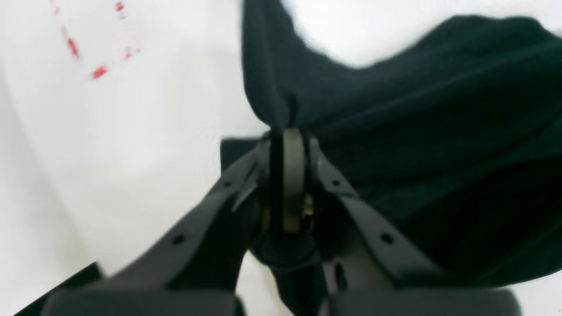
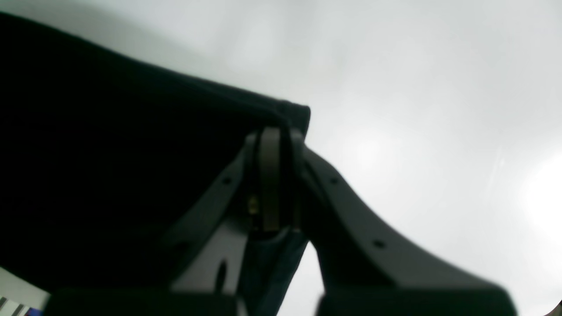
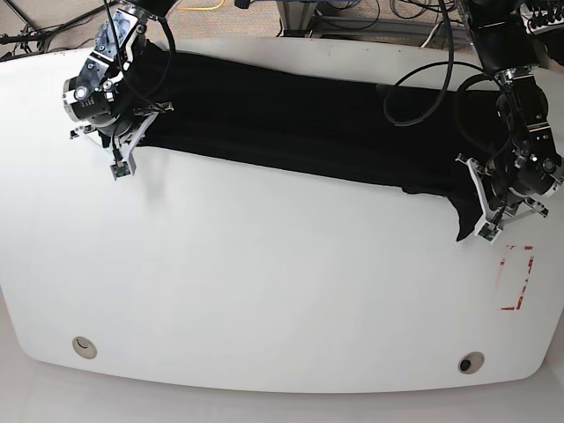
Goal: Fold the T-shirt properly
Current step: 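Fold the hem up over the shirt toward the collar with both grippers, then lower the folded hem onto the collar edge with both grippers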
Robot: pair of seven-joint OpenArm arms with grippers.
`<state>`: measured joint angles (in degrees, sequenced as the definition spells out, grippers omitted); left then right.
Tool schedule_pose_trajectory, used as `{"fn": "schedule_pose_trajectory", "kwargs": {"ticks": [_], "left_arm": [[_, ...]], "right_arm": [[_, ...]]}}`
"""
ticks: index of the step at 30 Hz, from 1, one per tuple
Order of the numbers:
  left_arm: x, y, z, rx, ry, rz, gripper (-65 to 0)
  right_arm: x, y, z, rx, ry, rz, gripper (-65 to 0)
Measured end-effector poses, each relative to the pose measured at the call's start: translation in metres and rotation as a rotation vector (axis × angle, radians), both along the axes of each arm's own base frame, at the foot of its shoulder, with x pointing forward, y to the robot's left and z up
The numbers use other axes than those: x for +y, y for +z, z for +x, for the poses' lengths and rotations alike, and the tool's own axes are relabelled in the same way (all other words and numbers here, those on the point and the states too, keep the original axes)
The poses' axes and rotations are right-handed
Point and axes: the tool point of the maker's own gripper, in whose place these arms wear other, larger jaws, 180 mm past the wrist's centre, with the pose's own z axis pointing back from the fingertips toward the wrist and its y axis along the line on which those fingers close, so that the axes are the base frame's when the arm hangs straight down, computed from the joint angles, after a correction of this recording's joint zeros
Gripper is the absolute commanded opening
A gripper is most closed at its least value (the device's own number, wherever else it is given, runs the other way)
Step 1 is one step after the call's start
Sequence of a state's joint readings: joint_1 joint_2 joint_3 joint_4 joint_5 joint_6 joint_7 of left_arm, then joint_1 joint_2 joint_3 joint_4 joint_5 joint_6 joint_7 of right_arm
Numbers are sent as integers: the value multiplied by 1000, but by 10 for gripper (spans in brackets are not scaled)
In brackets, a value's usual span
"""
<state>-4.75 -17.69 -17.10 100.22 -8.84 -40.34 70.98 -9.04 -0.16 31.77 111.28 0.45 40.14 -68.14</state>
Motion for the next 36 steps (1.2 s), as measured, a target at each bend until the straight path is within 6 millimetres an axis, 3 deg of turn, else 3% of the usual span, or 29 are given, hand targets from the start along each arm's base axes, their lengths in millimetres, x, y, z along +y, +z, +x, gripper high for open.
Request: {"fn": "schedule_pose_trajectory", "kwargs": {"ticks": [13, 19, 21, 24, 28, 32, 36], "left_arm": [[28, -23, -51, 173, 29, 111, -650], [30, -34, -67, 220, 27, 114, -650], [31, -36, -70, 229, 26, 117, -618], [34, -35, -72, 235, 25, 128, -526], [45, -32, -75, 247, 42, 172, -349], [47, -31, -75, 248, 45, 176, -221], [43, -28, -71, 230, 37, 167, -208]], "right_arm": [[9, -18, -30, 76, -5, 25, -650], [11, -24, -41, 105, -7, 28, -623], [11, -24, -41, 107, -8, 29, -553], [9, -24, -42, 110, -9, 22, -395], [5, -26, -48, 130, -15, 6, -185], [1, -23, -51, 130, -32, -3, -97], [5, -5, -38, 17, -57, 81, -97]]}}
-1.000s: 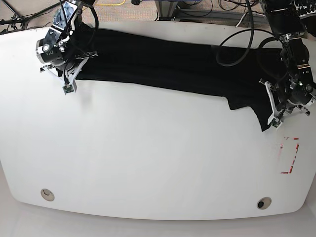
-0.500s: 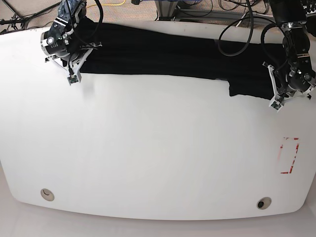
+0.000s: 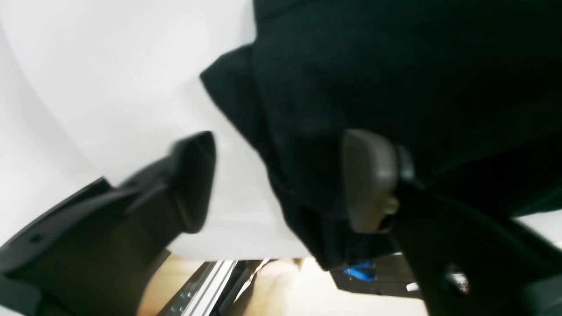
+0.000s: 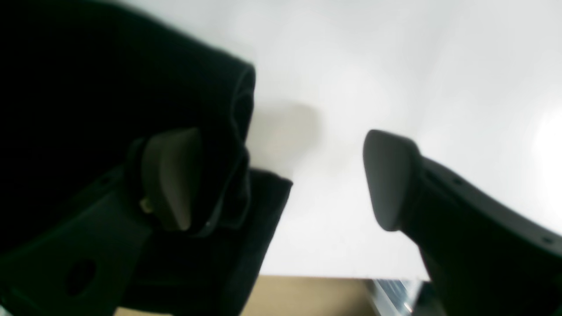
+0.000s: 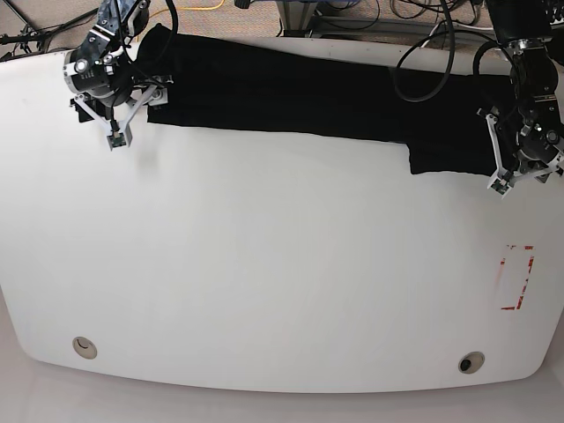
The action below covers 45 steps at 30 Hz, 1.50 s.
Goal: Fold the T-shirt properly
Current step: 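Lower the folded hem onto the collar edge with both grippers, then drag the folded shirt away from the collar edge with both grippers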
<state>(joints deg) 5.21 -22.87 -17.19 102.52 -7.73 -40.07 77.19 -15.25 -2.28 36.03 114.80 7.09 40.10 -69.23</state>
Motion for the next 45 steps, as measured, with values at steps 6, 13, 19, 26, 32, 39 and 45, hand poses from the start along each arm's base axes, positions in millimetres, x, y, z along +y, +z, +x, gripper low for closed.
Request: {"fn": "schedule_pose_trajectory", "kwargs": {"ticks": [6, 13, 19, 26, 32, 39, 45], "left_arm": [[-5, 43, 22, -115, -27, 63, -211], [-22, 44, 26, -169, -23, -19, -225], [2, 17, -12, -76, 102, 38, -390], [-1, -3, -29, -58, 76, 15, -543], [2, -25, -44, 7, 92, -6, -543], [3, -37, -48, 42, 107, -24, -543], [-16, -37, -30, 14, 73, -51, -543]], "right_arm": [[20, 20, 17, -152, 1, 197, -97], [33, 28, 24, -201, 28, 270, -103], [61, 6, 8, -99, 95, 283, -338], [73, -7, -5, -29, 146, 251, -617], [62, -31, -8, 13, 142, 183, -547], [60, -43, 18, -87, 138, 233, -555], [51, -47, 36, -153, 138, 281, -555]]}}
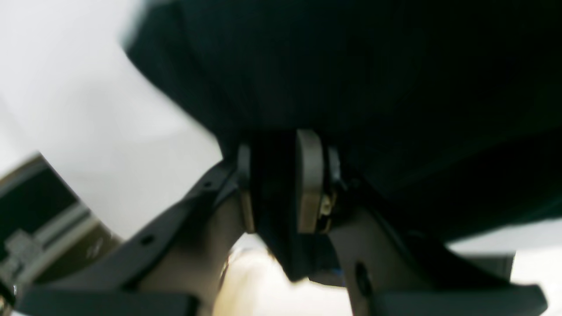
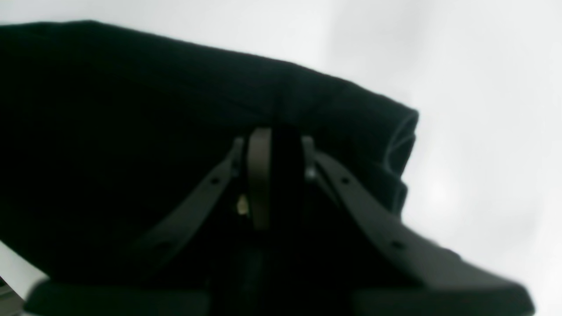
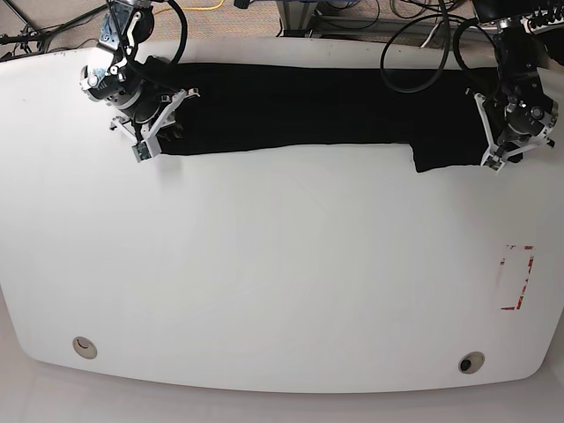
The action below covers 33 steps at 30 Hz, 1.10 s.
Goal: Fold the T-shirt properly
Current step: 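Drag the folded shirt away from the collar edge with both grippers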
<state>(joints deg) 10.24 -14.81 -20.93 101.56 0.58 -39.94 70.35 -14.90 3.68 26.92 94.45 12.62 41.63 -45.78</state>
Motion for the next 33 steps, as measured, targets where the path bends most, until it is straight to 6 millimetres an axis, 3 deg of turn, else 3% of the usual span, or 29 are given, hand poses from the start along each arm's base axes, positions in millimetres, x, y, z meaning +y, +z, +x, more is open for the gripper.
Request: {"fn": "schedule_pose_trajectory", "kwargs": {"ticks": [8, 17, 23, 30, 33], "left_arm": [[-24, -17, 21, 23, -28, -69, -543], [-36, -23, 68, -31, -9, -181, -542], [-48, -24, 89, -84, -11, -245, -542], [-50, -22, 100, -90, -8, -258, -539], [-50, -18, 105, -92, -6, -255, -496]], "right_arm": [[-29, 3, 24, 2, 19, -77, -555], [-59, 7, 31, 36, 25, -174, -555], [-62, 9, 33, 36, 19, -186, -555], [-62, 8, 33, 38, 15, -191, -555], [-62, 8, 33, 38, 14, -189, -555]]}}
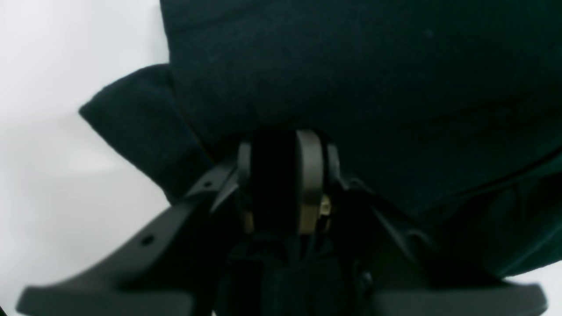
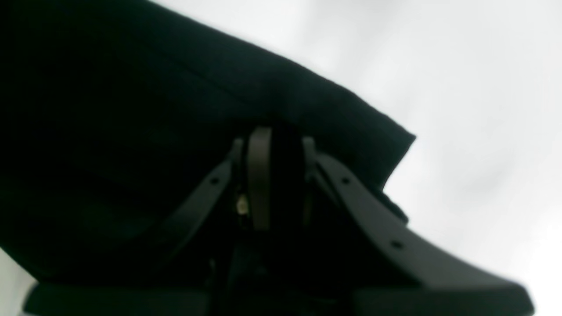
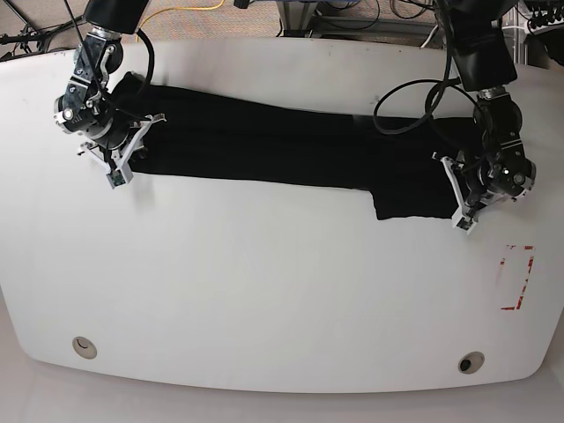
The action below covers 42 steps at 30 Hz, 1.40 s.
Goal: Fold the T-shirt properly
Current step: 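Drag the folded shirt away from the collar edge with both grippers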
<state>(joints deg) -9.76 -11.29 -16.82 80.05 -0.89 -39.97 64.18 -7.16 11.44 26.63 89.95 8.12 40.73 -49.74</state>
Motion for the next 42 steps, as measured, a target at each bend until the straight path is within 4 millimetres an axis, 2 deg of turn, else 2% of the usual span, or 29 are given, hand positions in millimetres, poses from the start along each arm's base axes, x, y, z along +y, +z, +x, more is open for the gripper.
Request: {"fn": "schedule_pose_trajectory", "kwargs": {"ticks": [4, 9, 13, 18, 21, 26, 34, 42], "left_arm": [[5, 9, 6, 28, 12, 38, -381], [9, 39, 28, -50, 15, 66, -275], [8, 59, 45, -112, 13, 69, -269], [8, 73, 62, -147, 18, 60, -269], [7, 69, 69, -127, 24, 35, -269], [-8, 52, 80, -120, 18, -49, -269], [-18, 17, 71, -38, 23, -117, -269], [-24, 6, 75, -66, 26, -175, -269]], "right_arm": [[1, 1, 2, -1, -1, 1, -555], [0, 1, 2, 1, -4, -5, -555], [2, 0, 2, 0, -11, 4, -555], [3, 1, 4, -3, -15, 4, -555], [4, 1, 5, -3, -14, 3, -555], [4, 0, 5, 0, -15, 3, -555], [4, 0, 5, 0, -18, 3, -555], [4, 0, 5, 0, -18, 4, -555]]}}
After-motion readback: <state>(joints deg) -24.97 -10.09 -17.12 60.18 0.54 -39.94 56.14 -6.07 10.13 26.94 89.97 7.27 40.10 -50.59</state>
